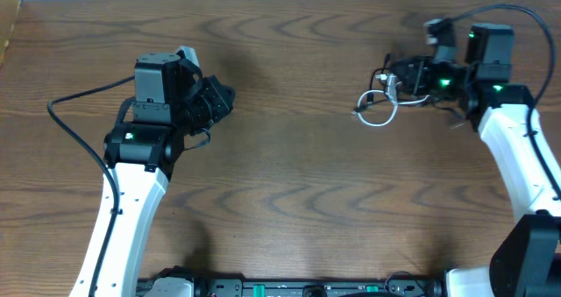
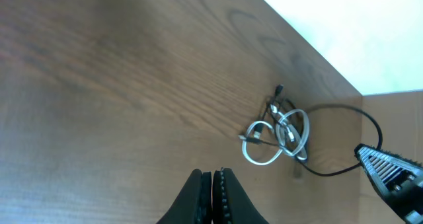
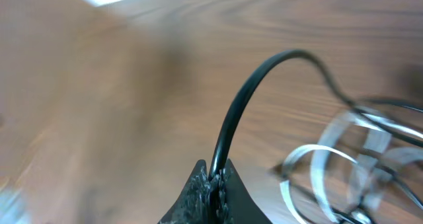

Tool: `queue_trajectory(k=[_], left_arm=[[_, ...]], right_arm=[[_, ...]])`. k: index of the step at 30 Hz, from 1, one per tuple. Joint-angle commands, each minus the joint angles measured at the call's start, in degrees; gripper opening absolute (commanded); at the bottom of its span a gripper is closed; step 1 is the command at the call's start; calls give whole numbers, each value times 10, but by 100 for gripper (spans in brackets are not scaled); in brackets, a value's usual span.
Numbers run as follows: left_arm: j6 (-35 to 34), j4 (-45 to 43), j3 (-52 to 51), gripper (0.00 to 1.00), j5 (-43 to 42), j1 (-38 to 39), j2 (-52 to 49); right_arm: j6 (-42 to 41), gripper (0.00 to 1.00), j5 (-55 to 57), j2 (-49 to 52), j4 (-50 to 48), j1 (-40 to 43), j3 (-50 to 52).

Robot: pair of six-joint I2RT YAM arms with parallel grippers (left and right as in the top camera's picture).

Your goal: Untangle cables

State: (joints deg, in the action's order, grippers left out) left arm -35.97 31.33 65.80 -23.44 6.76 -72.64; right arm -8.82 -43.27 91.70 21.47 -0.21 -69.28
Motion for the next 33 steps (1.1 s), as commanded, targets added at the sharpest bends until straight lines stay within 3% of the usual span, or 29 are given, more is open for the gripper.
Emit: queue_trajectory(k=[1, 5, 9, 12, 19, 25, 32, 33], left_arm=[[63, -29, 7, 17, -24, 13, 3], [86, -76, 7, 45, -64, 14, 3], [114, -129, 7, 60, -116, 14, -2], [120, -166, 7, 66, -162, 16, -16], [120, -370, 7, 74, -316, 66, -128], [114, -487, 7, 79, -298, 111, -205], [102, -581, 7, 79, -243, 158, -245], [102, -593, 7, 74, -221, 166, -249]], right_arm=[[46, 1, -128, -22, 1, -44, -27], [4, 1, -125, -72, 12, -65, -82], [-58, 1, -109, -138, 12, -66, -111], [-60, 1, -110, -165, 19, -66, -111], [-59, 1, -148, -176, 37, -66, -111], [-57, 1, -169, -176, 41, -66, -111], [-53, 1, -176, -176, 48, -66, -111], [-53, 1, -176, -176, 50, -66, -111]])
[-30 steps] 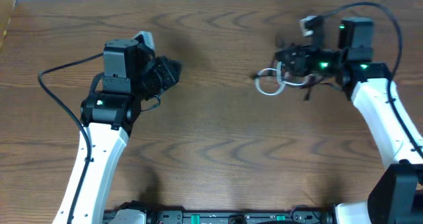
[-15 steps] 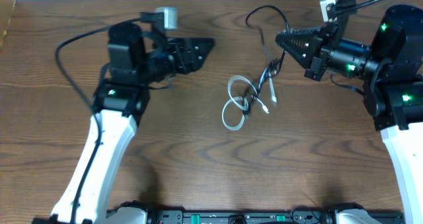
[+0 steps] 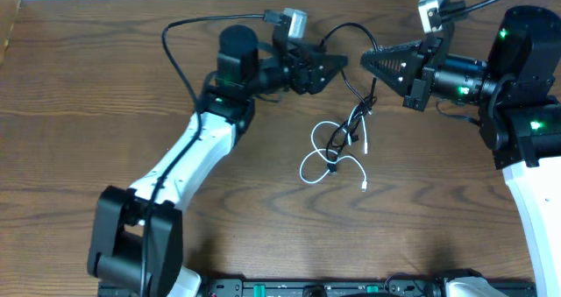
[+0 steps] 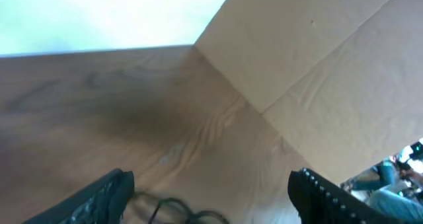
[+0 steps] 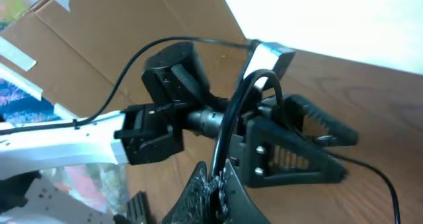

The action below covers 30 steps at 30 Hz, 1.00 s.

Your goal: Untangle cables

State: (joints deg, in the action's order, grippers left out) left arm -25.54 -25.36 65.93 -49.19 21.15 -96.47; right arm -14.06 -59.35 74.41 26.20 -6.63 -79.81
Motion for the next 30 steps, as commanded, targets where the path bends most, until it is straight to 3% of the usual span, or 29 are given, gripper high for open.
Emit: queue_trajectory(k=[1, 2, 3, 4, 6, 9, 15, 20, 22, 24, 26, 27, 30], left_arm=[[-2, -27, 6, 60, 71, 29, -14], [-2, -26, 6, 50, 91, 31, -14], [-2, -26, 6, 20, 116, 31, -15], [-5, -27, 6, 8, 134, 30, -15], [-28, -26, 6, 7, 143, 14, -6], [-64, -21, 6, 7, 130, -20, 27], [-63, 61, 6, 7, 126, -47, 161], [-63, 117, 6, 7, 123, -47, 265], [-67, 111, 6, 7, 124, -47, 289], [-74, 93, 6, 7, 124, -47, 300], [-99, 48, 6, 7, 125, -47, 306], [-111, 27, 6, 7, 129, -47, 306], [-165, -39, 9, 8, 160, -47, 307]], right_arm=[[0, 1, -15, -3, 3, -2, -5], [0, 1, -15, -3, 4, -2, -5], [0, 1, -14, -3, 6, -2, -5], [0, 1, -11, -3, 9, 0, -5], [0, 1, 39, -3, 28, 10, -5], [-1, 1, 203, -1, 92, 37, -5], [-1, 1, 413, 28, 172, 51, -5], [-1, 1, 455, 78, 187, 52, -5], [11, 2, 410, 96, 183, 50, -5], [52, 14, 339, 104, 175, 50, -5], [85, 37, 282, 112, 170, 50, -5], [100, 44, 259, 118, 170, 50, -5], [155, 55, 177, 139, 171, 47, -5]])
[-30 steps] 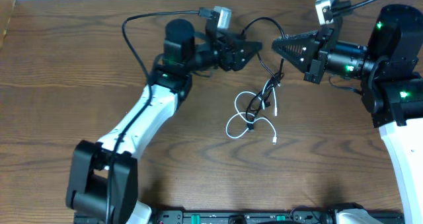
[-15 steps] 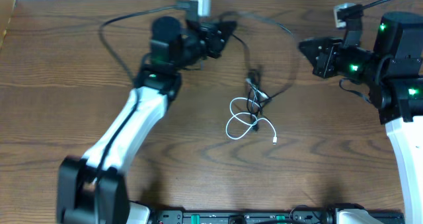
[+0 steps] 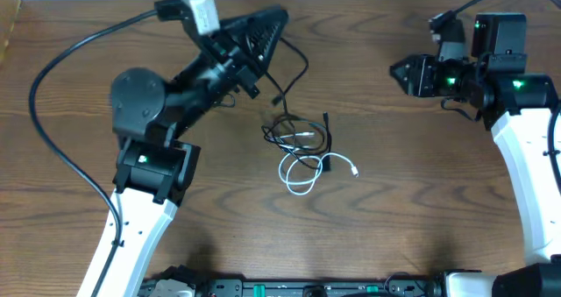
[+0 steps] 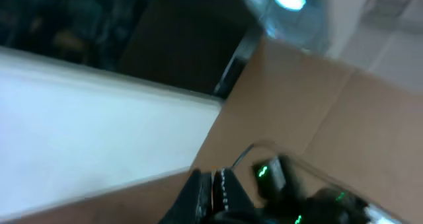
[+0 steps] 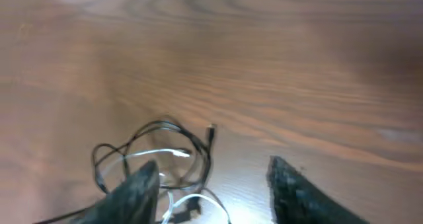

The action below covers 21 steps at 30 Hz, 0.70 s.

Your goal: Untangle cables

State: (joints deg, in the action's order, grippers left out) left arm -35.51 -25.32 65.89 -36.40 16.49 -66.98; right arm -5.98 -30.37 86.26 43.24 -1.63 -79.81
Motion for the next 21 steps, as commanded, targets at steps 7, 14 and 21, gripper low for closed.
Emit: queue_trajectory(k=[7, 14, 21], left_arm=[[-102, -46, 10, 8, 118, -1, 12], [-105, -14, 10, 7, 125, -1, 11], [-100, 65, 10, 7, 37, -1, 11]], right_arm=[[245, 64, -297, 97, 5, -59, -5], [262, 68, -357, 194, -67, -161, -5], [-79, 55, -205, 237, -232, -197, -5]])
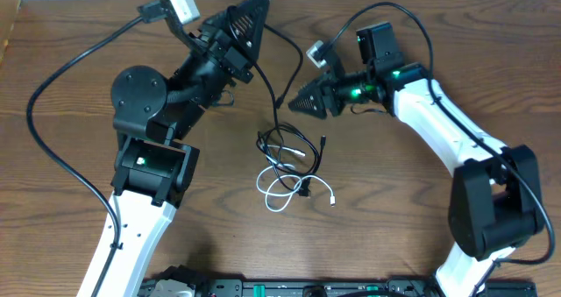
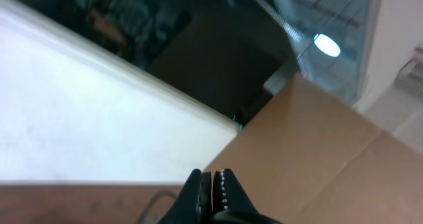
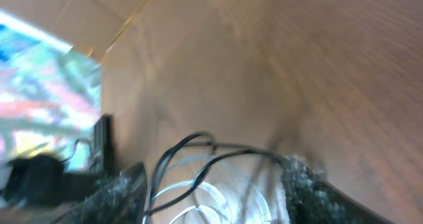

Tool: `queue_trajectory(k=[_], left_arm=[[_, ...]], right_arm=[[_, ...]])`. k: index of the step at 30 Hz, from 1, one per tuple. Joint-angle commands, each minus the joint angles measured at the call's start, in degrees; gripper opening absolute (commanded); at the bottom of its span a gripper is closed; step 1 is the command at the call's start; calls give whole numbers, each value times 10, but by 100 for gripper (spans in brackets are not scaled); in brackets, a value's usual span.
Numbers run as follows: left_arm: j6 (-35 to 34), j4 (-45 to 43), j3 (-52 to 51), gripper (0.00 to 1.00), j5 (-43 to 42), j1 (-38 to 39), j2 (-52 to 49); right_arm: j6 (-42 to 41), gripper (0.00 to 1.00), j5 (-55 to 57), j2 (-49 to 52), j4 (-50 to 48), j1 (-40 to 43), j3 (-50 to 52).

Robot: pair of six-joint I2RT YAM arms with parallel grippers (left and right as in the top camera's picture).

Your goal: Untangle cables

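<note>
A black cable (image 1: 277, 87) hangs from my left gripper (image 1: 259, 6), which is raised over the back of the table and shut on the cable's end. The strand drops into a loose tangle (image 1: 285, 150) on the wood. A white cable (image 1: 279, 192) loops through the tangle's near side. In the left wrist view the left gripper (image 2: 213, 182) points up at the room with its fingers together. My right gripper (image 1: 296, 102) stands open just right of the hanging strand. Black and white loops (image 3: 198, 164) lie blurred between its spread fingers (image 3: 301, 184).
The wooden table (image 1: 421, 218) ends at its back edge against a white wall. Cardboard panels (image 2: 317, 138) stand around the table. The left arm's own black lead (image 1: 53, 113) loops over the table's left side.
My right gripper was open at the far right of the table. It now stands open in the middle, next to the hanging black strand. The tangle lies slightly nearer and more to the left.
The tangle first lay at the far right with my right gripper shut on the black cable and my left gripper shut on nothing. Then the right held it up facing the open left. Then the left held it high, and the right was open.
</note>
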State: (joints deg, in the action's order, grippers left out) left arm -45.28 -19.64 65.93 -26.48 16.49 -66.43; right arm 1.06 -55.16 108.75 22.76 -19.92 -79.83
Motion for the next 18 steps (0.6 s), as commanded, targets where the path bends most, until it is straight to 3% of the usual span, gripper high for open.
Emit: queue_trajectory(k=[1, 8, 14, 16, 18], left_arm=[[-2, 12, 10, 7, -81, -1, 6], [-16, 14, 10, 8, -141, -1, 6], [-31, 11, 10, 8, -147, -1, 7], [-31, 11, 10, 7, -149, -1, 7], [-31, 12, 10, 7, -149, -1, 7]], right_arm=[[-178, 55, 62, 15, -40, -23, -5], [-293, 54, 234, 20, -39, -118, -5], [-318, 53, 265, 38, -60, -161, -5], [-326, 51, 266, 52, -66, -174, -5], [-328, 40, 265, 68, -68, -183, -5]])
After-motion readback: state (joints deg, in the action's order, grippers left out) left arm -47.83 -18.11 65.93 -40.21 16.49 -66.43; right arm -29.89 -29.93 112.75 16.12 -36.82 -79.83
